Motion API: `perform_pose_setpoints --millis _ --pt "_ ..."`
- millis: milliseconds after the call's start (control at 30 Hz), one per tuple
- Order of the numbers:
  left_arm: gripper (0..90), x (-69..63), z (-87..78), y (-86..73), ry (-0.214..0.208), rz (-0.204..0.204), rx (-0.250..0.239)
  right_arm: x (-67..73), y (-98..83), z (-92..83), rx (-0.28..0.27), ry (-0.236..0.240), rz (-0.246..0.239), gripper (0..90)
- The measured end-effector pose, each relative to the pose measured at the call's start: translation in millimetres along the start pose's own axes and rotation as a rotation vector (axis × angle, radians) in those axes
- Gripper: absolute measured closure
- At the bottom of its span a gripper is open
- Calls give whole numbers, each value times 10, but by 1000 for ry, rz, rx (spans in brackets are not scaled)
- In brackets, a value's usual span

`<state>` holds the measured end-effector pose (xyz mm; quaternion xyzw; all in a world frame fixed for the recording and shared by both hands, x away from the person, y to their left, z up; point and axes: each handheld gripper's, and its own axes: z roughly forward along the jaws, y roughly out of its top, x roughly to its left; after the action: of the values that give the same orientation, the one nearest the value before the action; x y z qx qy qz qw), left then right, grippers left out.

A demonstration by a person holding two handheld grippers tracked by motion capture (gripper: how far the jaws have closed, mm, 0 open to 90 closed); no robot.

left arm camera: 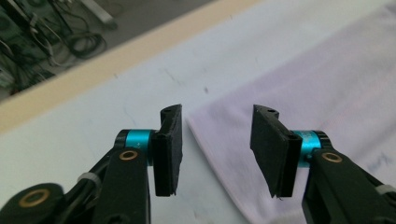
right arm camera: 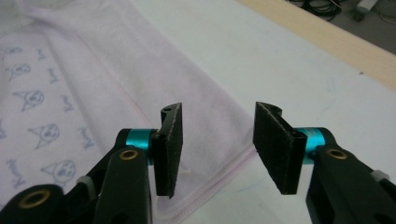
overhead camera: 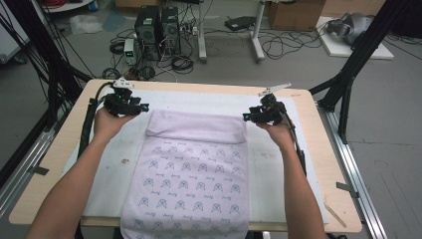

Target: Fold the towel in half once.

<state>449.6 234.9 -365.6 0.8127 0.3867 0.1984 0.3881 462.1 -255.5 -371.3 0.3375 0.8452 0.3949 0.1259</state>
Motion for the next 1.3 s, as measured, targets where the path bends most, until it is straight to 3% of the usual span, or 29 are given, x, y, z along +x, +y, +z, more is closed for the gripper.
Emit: perform_pose_setpoints --millis 233,433,533,600,700,767,833,933,1033,1167,1300 --pt "480 -131 74 -398 -125 9 25 152 -268 59 4 52 3 470" --pt "427 -206 114 -475 -221 28 41 274 -377 98 -7 90 6 437" --pt "417 -238 144 -467 -221 39 33 291 -432 150 15 97 11 428" --pt "426 -252 183 -480 -219 54 60 290 -480 182 18 103 24 425" --pt "526 -278 247 -510 -226 74 99 294 -541 235 34 116 39 432" --pt "652 -303 279 -521 -227 91 119 305 -567 270 43 121 29 484" --pt "786 -331 291 -523 -231 112 129 319 -585 294 54 127 22 624" --pt "860 -360 263 -508 -220 127 125 349 -601 295 56 132 -11 804" --pt "867 -349 152 -472 -219 123 90 374 -586 213 17 145 -21 860" --pt "872 -342 -107 -466 -216 112 3 409 -538 -4 -57 154 -32 867" --pt "873 -434 -403 -579 -226 131 -43 581 -553 -266 -113 164 -74 869"
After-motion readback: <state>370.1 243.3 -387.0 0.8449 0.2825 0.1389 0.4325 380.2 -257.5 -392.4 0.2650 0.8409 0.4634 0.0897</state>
